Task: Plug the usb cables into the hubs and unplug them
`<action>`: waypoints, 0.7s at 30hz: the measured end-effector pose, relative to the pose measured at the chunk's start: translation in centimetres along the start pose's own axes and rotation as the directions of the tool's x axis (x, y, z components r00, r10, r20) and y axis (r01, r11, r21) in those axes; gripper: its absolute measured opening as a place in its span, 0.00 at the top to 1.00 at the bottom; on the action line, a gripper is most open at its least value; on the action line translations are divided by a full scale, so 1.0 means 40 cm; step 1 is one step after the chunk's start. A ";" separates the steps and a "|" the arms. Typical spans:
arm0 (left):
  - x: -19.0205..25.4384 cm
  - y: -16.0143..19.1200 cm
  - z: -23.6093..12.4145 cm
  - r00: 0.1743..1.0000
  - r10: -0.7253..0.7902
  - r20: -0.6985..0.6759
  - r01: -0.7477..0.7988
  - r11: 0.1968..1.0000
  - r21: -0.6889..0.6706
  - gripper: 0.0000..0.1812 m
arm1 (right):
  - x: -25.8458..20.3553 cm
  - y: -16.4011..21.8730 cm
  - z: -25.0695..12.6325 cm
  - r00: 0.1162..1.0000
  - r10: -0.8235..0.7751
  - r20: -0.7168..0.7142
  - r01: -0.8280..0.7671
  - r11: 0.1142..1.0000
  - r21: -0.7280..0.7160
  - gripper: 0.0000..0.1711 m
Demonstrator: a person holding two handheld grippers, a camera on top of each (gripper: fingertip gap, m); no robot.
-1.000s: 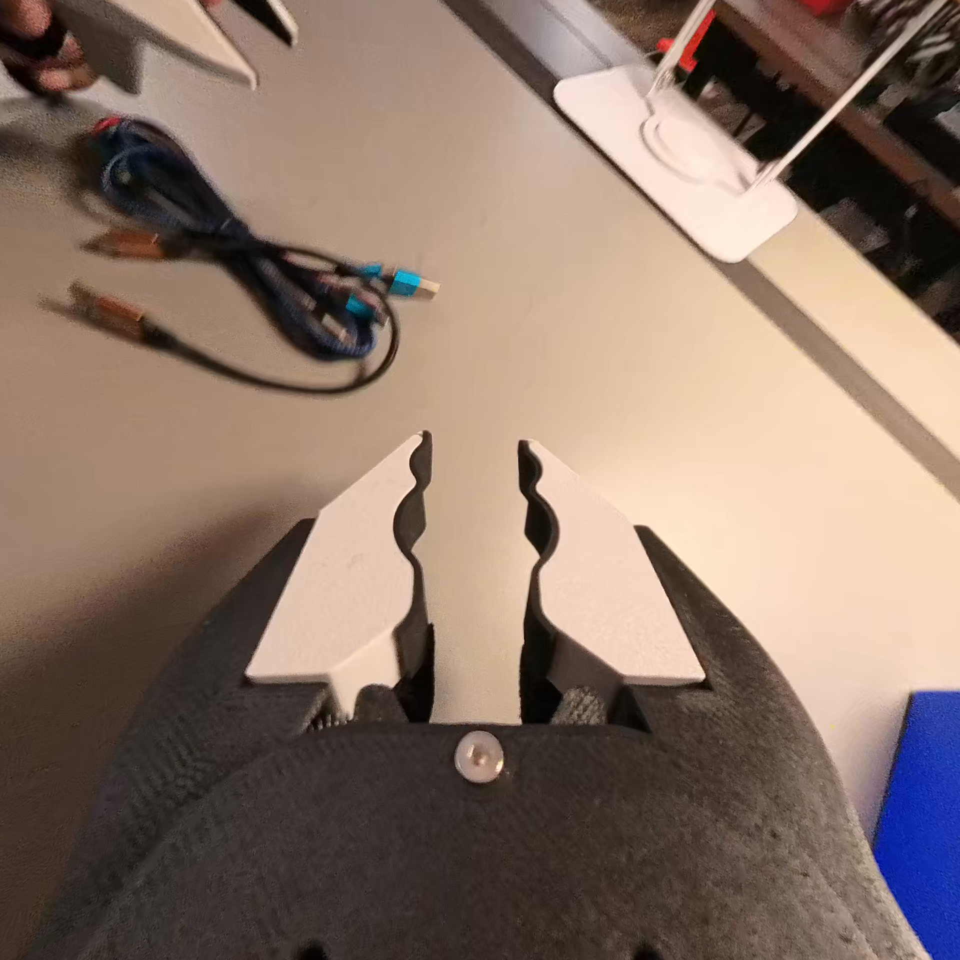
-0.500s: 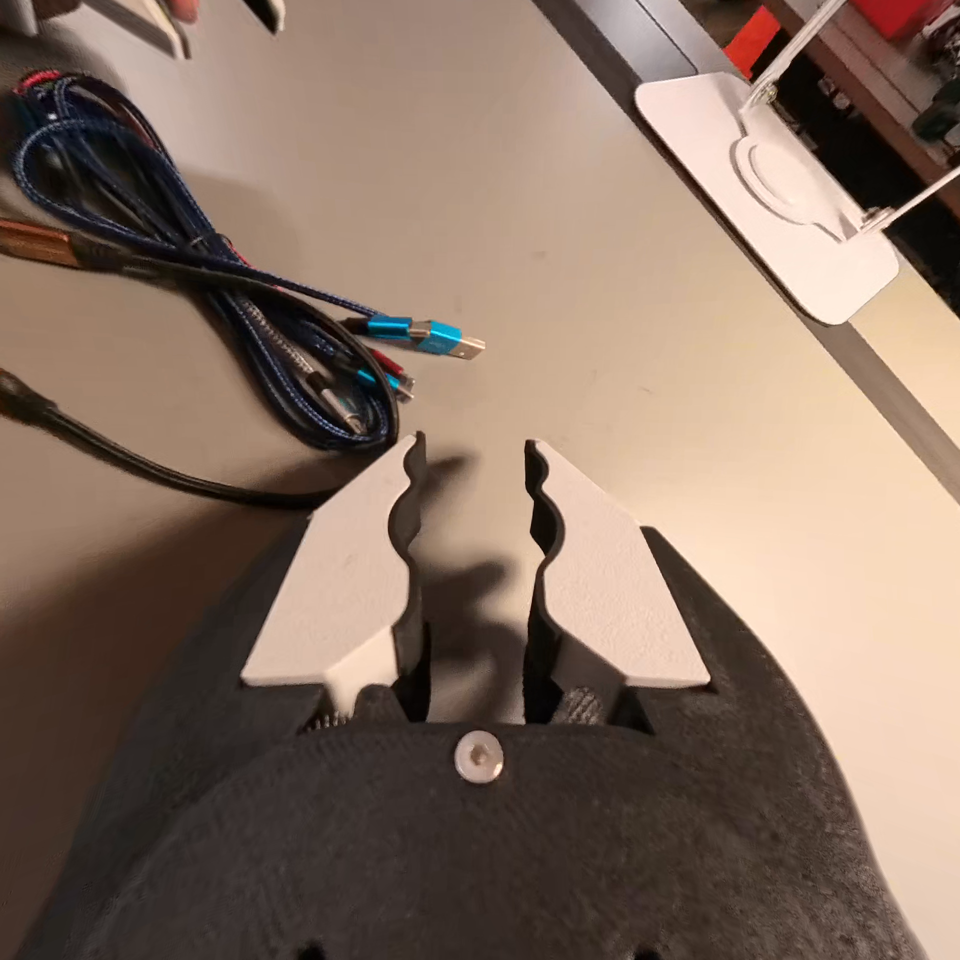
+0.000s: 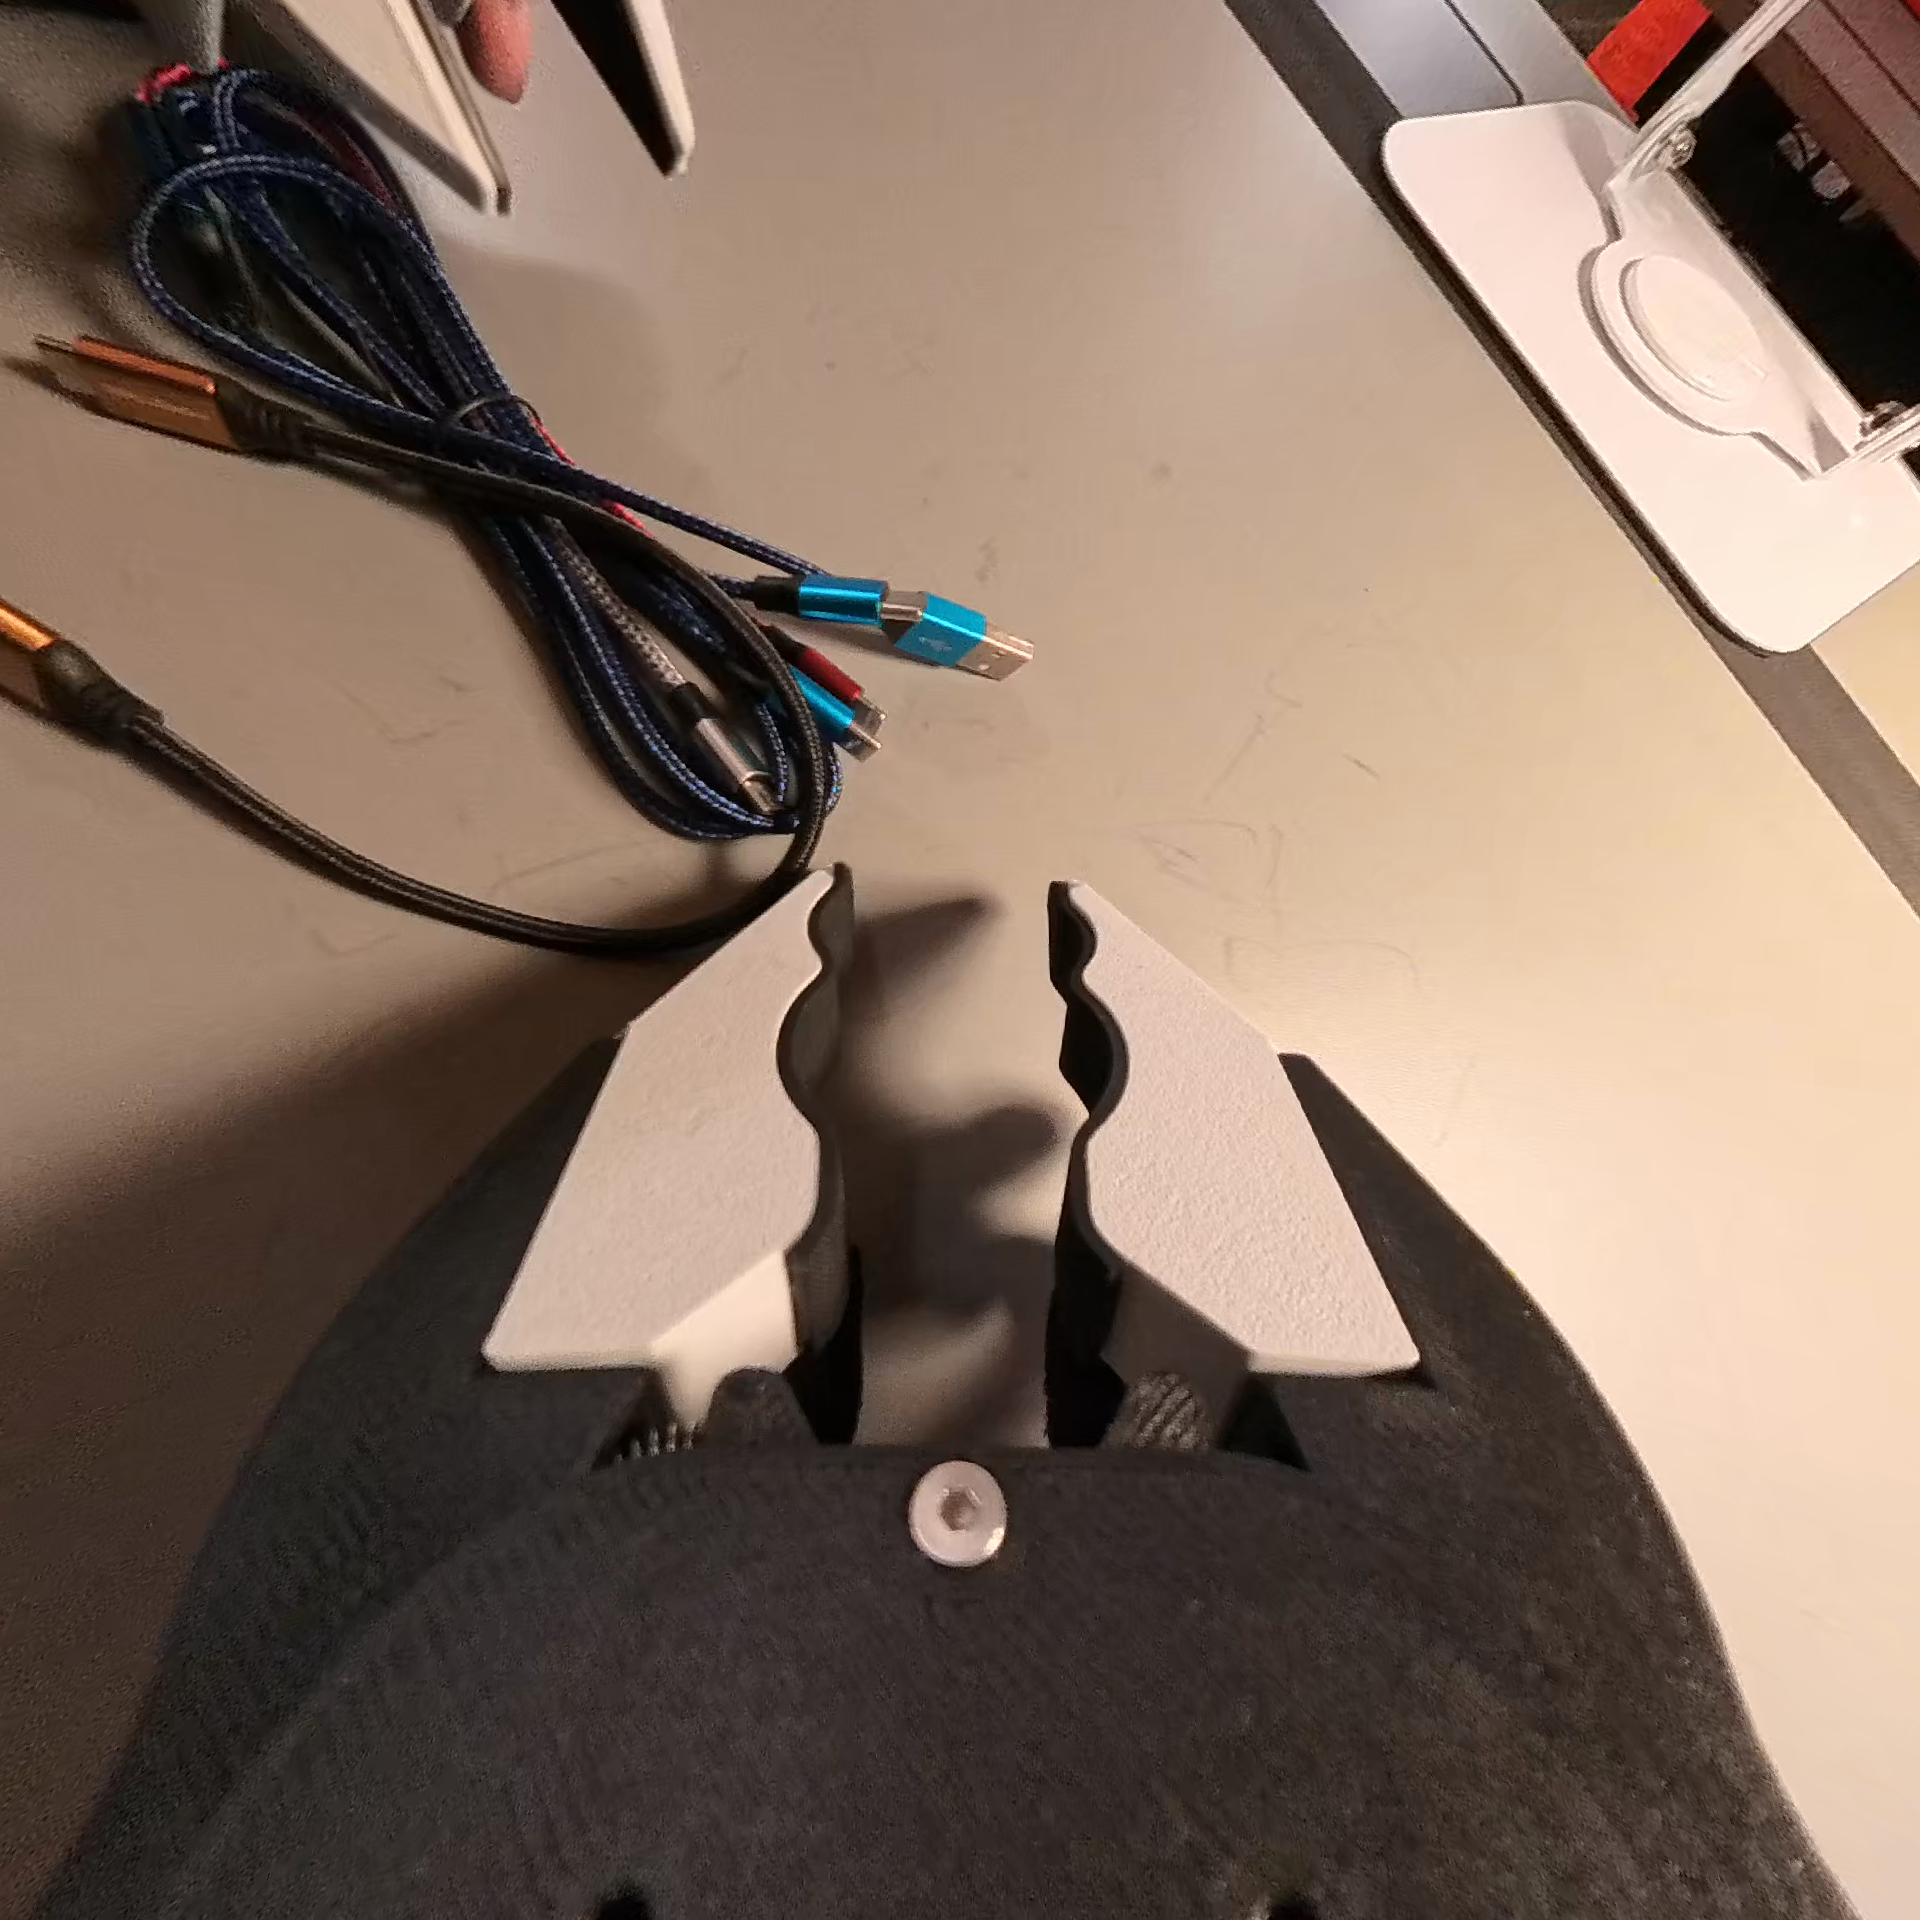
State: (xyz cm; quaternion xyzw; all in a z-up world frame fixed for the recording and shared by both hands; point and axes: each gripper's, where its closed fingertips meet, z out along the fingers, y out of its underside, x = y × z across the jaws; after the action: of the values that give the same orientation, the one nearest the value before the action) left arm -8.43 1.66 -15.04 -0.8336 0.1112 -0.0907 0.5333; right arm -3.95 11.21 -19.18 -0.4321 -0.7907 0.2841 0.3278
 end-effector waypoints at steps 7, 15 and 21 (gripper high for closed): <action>0.020 0.020 0.016 0.997 0.082 0.001 -0.082 0.995 -0.064 0.81 | -0.006 0.000 0.000 1.000 -0.013 0.008 0.013 1.000 -0.001 0.78; 0.021 0.017 0.014 0.996 0.091 0.003 -0.091 0.994 -0.056 0.81 | -0.010 0.000 0.000 1.000 -0.024 0.014 0.024 1.000 0.000 0.80; 0.024 0.017 0.013 0.995 0.100 0.001 -0.100 0.994 -0.054 0.81 | -0.011 0.000 0.001 1.000 -0.011 0.028 0.011 1.000 -0.003 0.80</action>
State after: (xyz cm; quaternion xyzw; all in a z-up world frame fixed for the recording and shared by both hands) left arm -7.43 1.56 -15.84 -0.8414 0.1541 -0.0593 0.5146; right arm -3.79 10.82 -19.34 -0.4241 -0.7980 0.2872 0.3175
